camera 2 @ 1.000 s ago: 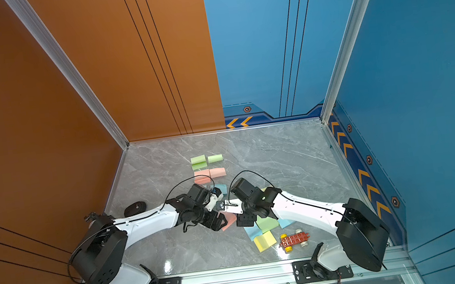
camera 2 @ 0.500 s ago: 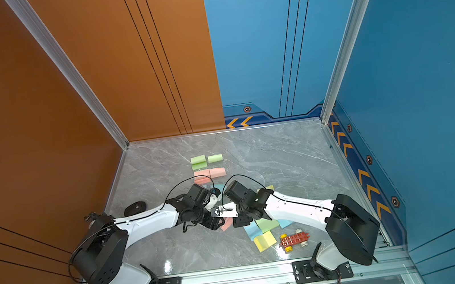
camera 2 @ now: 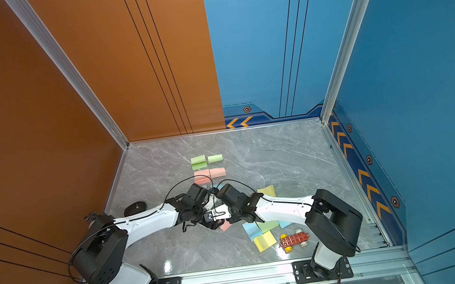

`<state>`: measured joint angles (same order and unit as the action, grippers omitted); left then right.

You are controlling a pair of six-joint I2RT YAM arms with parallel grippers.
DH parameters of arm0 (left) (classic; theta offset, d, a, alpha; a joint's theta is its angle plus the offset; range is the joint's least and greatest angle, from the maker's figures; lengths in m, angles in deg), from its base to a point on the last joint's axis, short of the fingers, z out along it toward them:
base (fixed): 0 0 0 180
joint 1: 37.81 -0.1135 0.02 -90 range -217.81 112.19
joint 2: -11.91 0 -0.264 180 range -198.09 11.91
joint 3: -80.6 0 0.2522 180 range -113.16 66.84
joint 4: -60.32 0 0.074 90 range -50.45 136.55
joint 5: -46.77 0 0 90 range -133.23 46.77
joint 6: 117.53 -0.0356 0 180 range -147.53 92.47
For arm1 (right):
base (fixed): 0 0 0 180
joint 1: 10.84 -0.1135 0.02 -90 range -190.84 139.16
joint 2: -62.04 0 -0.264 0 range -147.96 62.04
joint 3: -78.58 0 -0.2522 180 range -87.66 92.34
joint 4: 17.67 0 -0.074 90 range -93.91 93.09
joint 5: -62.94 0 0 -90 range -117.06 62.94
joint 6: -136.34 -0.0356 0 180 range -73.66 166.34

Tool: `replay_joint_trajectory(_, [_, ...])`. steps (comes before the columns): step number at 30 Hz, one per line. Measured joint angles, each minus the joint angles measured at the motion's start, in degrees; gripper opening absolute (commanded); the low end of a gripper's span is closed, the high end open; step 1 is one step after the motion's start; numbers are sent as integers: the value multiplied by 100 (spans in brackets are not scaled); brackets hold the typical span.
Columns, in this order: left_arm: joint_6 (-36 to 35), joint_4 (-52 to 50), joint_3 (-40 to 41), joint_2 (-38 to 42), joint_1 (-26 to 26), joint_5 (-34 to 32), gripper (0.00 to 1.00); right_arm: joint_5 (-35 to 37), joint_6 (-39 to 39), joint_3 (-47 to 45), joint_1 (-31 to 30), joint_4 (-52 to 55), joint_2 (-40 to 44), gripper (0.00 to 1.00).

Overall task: Tear off pages from different memo pads
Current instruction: Pick up the memo pad from the center of the board.

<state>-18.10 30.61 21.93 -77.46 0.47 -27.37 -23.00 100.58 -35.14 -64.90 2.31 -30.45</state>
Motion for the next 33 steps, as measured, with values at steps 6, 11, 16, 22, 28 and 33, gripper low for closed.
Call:
replay_joint_trajectory(6, [0,0,0,0,-13,0,71,-85,42,-179,0,-286,28,48])
replay_joint_trajectory(11, [0,0,0,-2,-15,2,71,-125,157,-505,20,-420,258,47])
replay_joint_trajectory(16, [0,0,0,-7,-35,26,71,-197,367,-706,238,-330,557,48])
replay_joint_trajectory(22, [0,0,0,-11,-37,55,71,-365,723,-949,269,-505,903,47])
replay_joint_trajectory(28, [0,4,-17,-42,-52,111,71,-223,1211,-1523,-129,-1198,898,47])
replay_joint_trajectory(33, [-2,4,-35,-63,-90,199,71,111,1556,-1853,-262,-2048,640,51])
